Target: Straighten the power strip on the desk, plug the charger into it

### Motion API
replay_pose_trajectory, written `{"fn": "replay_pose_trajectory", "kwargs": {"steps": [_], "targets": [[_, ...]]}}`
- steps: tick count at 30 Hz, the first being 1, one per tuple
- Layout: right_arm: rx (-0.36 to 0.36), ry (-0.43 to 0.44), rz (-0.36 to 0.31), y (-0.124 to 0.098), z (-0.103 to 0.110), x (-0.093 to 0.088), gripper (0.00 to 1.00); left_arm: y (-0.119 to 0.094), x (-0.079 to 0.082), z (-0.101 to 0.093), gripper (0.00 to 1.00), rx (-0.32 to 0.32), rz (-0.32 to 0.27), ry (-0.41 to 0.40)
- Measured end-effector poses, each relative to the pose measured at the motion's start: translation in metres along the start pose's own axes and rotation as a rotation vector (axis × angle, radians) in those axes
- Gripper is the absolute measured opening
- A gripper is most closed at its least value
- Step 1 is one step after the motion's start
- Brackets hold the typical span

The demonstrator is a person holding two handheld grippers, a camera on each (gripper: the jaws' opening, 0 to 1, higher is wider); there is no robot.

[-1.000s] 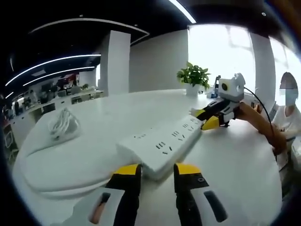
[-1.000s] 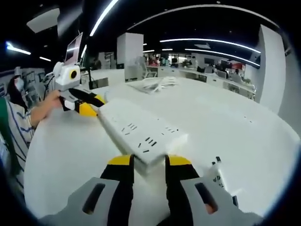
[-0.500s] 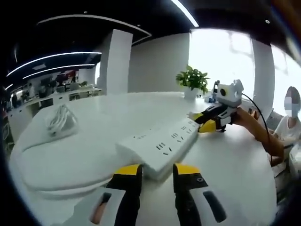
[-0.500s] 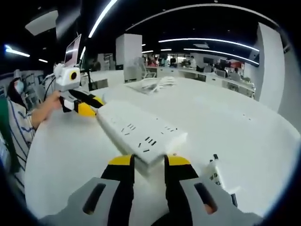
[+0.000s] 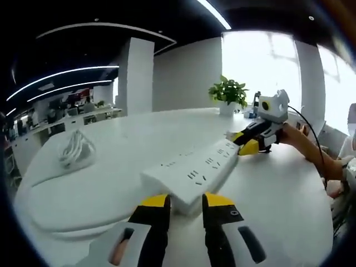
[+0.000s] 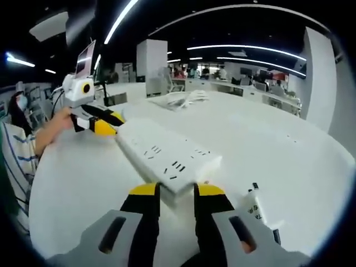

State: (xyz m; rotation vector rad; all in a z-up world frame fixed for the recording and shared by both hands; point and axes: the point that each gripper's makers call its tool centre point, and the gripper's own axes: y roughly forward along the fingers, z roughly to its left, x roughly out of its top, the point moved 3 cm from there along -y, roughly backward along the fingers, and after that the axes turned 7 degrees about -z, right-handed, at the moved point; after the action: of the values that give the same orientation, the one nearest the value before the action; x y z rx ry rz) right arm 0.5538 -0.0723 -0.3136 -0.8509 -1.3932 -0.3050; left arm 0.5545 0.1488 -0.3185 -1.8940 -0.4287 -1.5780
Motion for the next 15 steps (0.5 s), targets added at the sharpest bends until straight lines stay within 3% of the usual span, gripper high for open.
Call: {"fn": "replay_pose_trajectory", "kwargs": {"steps": [15], "targets": [[-0.028,-0.001,-0.002,-0.0011,0.0054,-0.0043,0.23,0.0061,0.0010,0.0007,0.24,0.016,-0.003,0.009]]}}
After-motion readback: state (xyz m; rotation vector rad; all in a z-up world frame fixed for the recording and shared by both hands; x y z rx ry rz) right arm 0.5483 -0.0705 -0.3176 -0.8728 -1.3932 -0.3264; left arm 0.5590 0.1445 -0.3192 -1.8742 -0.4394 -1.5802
